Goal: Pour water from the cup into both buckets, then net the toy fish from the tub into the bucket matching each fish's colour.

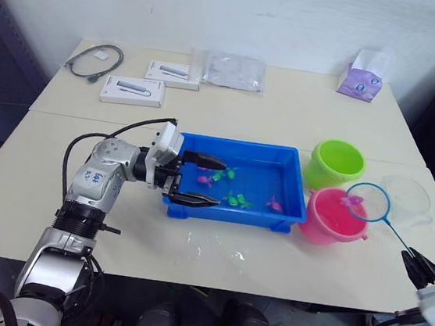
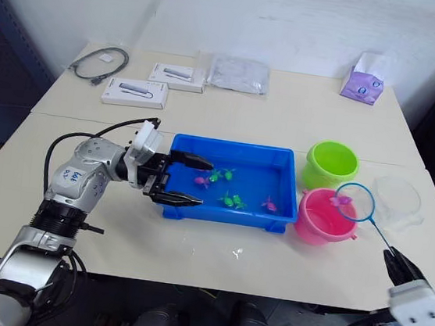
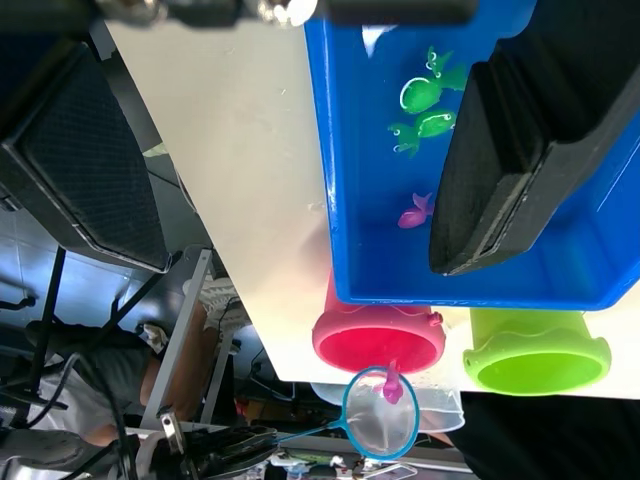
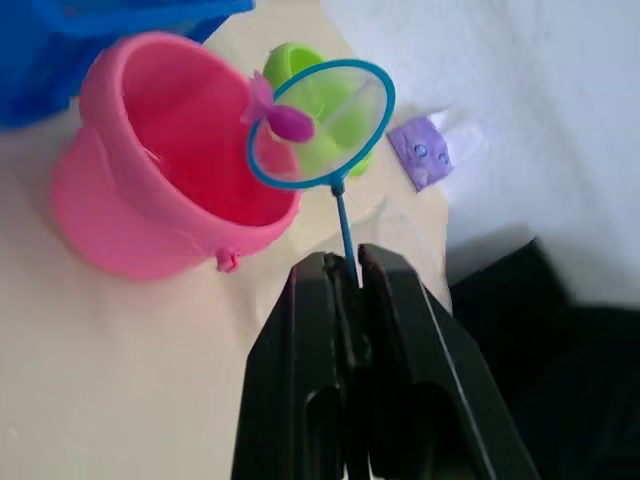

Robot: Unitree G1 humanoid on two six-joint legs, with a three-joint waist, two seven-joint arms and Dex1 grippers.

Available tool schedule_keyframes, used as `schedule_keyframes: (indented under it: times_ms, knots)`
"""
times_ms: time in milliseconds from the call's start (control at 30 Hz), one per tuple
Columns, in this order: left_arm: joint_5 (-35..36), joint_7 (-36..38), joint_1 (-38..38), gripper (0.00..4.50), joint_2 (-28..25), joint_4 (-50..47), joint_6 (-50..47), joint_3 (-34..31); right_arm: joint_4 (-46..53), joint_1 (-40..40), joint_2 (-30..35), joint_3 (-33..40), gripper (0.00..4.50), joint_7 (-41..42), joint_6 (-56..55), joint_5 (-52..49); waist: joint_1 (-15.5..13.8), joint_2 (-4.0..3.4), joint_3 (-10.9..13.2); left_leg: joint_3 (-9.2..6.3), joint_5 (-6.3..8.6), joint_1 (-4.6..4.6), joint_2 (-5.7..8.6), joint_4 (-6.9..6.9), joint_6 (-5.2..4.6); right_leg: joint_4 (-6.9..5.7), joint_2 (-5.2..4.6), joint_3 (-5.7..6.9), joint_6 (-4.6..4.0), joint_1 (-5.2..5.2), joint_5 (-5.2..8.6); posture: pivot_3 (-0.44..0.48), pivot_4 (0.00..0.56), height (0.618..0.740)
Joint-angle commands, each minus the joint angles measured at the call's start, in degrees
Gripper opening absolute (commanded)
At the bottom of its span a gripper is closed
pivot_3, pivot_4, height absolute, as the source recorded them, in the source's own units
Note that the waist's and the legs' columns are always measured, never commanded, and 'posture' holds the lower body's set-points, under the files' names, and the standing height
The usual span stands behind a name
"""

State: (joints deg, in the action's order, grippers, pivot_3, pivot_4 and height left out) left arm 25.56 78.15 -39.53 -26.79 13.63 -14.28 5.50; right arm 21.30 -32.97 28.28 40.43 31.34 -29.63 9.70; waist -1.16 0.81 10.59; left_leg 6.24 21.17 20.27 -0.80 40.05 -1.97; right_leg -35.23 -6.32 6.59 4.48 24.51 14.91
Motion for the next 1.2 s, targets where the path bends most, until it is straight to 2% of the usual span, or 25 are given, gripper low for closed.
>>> schedule_keyframes:
  times_ms: [33, 100, 233, 333, 367, 467, 533, 633, 800, 933, 1100, 1200]
  knots:
    - [0.32, -0.51, 0.02, 4.45, 0.07, -2.84, 0.01, -0.39, -3.47, 0.21, 3.88, 3.21, 0.0, -7.55, -9.15, 13.22, 0.0, 0.0, 0.0, 0.01, 0.0, -0.01, 0.0, 0.0, 0.01, 0.0, 0.0, -0.02, 0.0, 0.0, 0.0, 0.0, 0.15, 0.74]
    - [0.38, -0.89, 0.21, 4.45, 0.01, -3.16, -0.13, -0.48, -5.36, 0.75, 6.34, 4.35, 0.0, -11.44, -12.17, 18.17, 0.0, 0.0, 0.0, 0.02, 0.0, -0.01, 0.0, 0.0, 0.01, 0.0, 0.01, -0.03, 0.0, 0.0, 0.0, 0.0, 0.15, 0.74]
    - [0.49, -1.41, 0.73, 4.45, -0.31, -3.88, -0.42, -0.71, -6.78, 1.95, 9.02, 4.67, 0.0, -14.93, -12.31, 20.37, -0.01, 0.0, 0.0, 0.05, -0.01, -0.02, -0.01, 0.01, 0.03, -0.01, -0.01, -0.09, -0.01, 0.0, 0.01, 0.0, 0.15, 0.74]
    - [0.45, -1.73, 1.27, 4.45, -0.66, -4.29, -0.42, -0.96, -6.44, 2.01, 10.03, 3.86, 0.0, -14.39, -11.99, 14.95, 0.03, 0.0, 0.0, 0.05, -0.02, -0.04, -0.03, 0.0, 0.04, -0.02, -0.01, -0.1, -0.03, -0.01, 0.02, 0.0, 0.15, 0.74]
    - [0.44, -1.91, 1.54, 4.45, -0.92, -4.38, -0.44, -1.21, -4.74, 2.06, 10.08, 2.02, 0.0, -12.13, -9.24, 7.88, 0.04, 0.0, 0.0, 0.05, -0.02, -0.04, -0.04, 0.0, 0.04, -0.02, 0.0, -0.1, -0.03, -0.01, 0.02, 0.0, 0.15, 0.74]
    - [0.47, -2.4, 2.55, 4.45, -2.21, -4.4, -0.48, -2.13, 4.35, 1.27, 12.31, -5.0, 0.0, -3.25, 3.97, -15.1, 0.29, -0.01, 0.01, 0.01, -0.02, -0.05, -0.1, 0.02, 0.04, -0.02, -0.12, -0.09, -0.05, -0.03, 0.02, 0.0, 0.15, 0.74]
    - [0.47, -2.57, 3.05, 4.45, -2.98, -4.19, -0.5, -2.63, 10.02, 1.44, 14.65, -6.13, 0.0, -0.3, 14.76, -24.74, 0.56, -0.02, 0.01, 0.01, -0.02, -0.09, -0.13, 0.04, 0.04, -0.11, -0.21, -0.11, -0.08, -0.03, 0.04, 0.0, 0.15, 0.74]
    - [0.32, -2.93, 4.03, 4.45, -4.32, -3.8, -0.35, -3.4, 16.49, 7.13, 22.86, -6.5, 0.0, 0.65, 33.97, -35.84, 1.06, -0.02, 0.01, -0.01, -0.02, -0.11, -0.11, 0.07, 0.04, -0.19, -0.28, -0.11, -0.1, -0.04, 0.05, 0.0, 0.15, 0.74]
    - [0.13, -3.79, 4.57, 4.45, -4.7, -3.96, -0.38, -3.76, 20.55, 19.19, 31.82, -13.87, 0.0, -2.99, 57.6, -44.42, 0.46, -0.01, 0.01, -0.25, -0.01, -0.04, -0.14, 0.07, 0.02, -0.2, -0.34, 0.11, -0.21, -0.03, 0.11, 0.0, 0.15, 0.74]
    - [0.12, -4.12, 4.89, 4.45, -4.79, -4.04, -0.16, -3.84, 21.22, 29.01, 36.36, -24.99, 0.0, -5.21, 66.47, -39.03, -0.2, -0.01, 0.01, -0.33, -0.02, 0.1, -0.13, 0.08, 0.06, -0.14, -0.34, 0.3, -0.25, 0.03, 0.13, 0.0, 0.15, 0.74]
    - [0.17, -4.58, 5.63, 4.45, -4.8, -4.53, 0.09, -4.01, 16.56, 40.32, 40.88, -41.58, 0.0, -4.66, 64.22, -21.08, -0.12, -0.03, 0.02, -0.24, -0.01, 0.19, -0.07, 0.08, 0.03, 0.03, -0.34, 0.33, -0.17, 0.07, 0.09, 0.0, 0.15, 0.74]
    - [0.25, -4.86, 6.15, 4.45, -4.81, -4.78, 0.23, -4.21, 15.27, 44.87, 40.4, -47.49, 0.0, -2.74, 62.32, -14.39, -0.09, -0.03, 0.02, -0.24, 0.0, 0.21, -0.08, 0.06, 0.03, 0.07, -0.31, 0.37, -0.16, 0.08, 0.08, 0.0, 0.15, 0.74]
